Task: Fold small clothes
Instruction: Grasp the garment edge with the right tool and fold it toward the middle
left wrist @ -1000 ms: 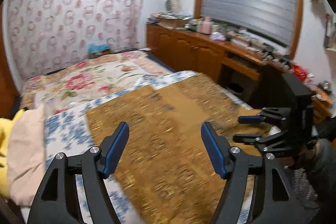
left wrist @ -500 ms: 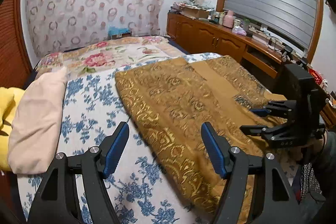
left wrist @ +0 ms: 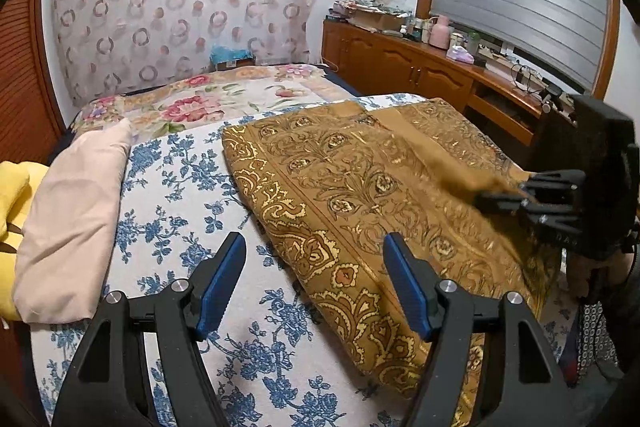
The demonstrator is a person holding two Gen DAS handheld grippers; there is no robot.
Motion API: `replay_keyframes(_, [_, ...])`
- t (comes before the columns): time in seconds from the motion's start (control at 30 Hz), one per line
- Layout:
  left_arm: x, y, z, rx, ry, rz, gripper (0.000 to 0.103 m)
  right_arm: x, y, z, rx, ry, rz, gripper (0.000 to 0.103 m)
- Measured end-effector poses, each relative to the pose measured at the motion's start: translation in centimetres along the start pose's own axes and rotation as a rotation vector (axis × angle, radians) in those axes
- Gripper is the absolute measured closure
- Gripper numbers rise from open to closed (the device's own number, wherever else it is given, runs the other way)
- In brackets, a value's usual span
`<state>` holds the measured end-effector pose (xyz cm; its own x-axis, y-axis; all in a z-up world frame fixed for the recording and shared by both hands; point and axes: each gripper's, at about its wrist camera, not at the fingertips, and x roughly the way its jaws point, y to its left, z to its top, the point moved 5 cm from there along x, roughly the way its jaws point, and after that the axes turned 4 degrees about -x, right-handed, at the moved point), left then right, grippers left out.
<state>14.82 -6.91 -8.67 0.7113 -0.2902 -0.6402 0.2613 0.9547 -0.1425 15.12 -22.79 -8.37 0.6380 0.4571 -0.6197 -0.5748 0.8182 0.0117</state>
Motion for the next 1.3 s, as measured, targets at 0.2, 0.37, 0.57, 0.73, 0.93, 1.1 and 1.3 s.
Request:
replay_keyframes(0.2, [0.7,-0.2,-0.1,-0.012,0.011,-0.008,0.031,-2.8,-0.4,0.8,-0.003,-0.065,-0.040,0.097])
replay_keyframes(0.37, [0.8,-0.9,-0.3,-0.002,0.018,-0.019,0.031,-4.3,-1.3,0.5,0.003,-0.075,-0.077,0.097])
replay_keyframes(0.57, [0.9,-2.2,-0.6,0.009,0.021,-0.043,0.031,-6.3,-2.6,-0.6,0.031,-0.078,-0.132,0.097])
replay_keyframes(0.73, [1.4,-3.4,-0.8,0.024,0.037,-0.062,0.031,-8.0,-4.1,-1.8,0.055,-0.057,-0.189,0.097])
replay_keyframes(0.93, [1.5,-4.8,-0.8,0.040,0.046,-0.085,0.031,-9.5,-4.7,-2.7,0.096,-0.037,-0.239,0.097])
replay_keyframes(1.1, [1.5,-5.5,-0.9,0.053,0.048,-0.092,0.031,-11.4,-2.7,-2.5,0.122,-0.074,-0.270,0.097])
replay_keyframes(1.3, [1.8,-5.4,-1.2,0.048,0.061,-0.091,0.031,-10.3,-2.0,-4.5,0.168,-0.022,-0.267,0.097])
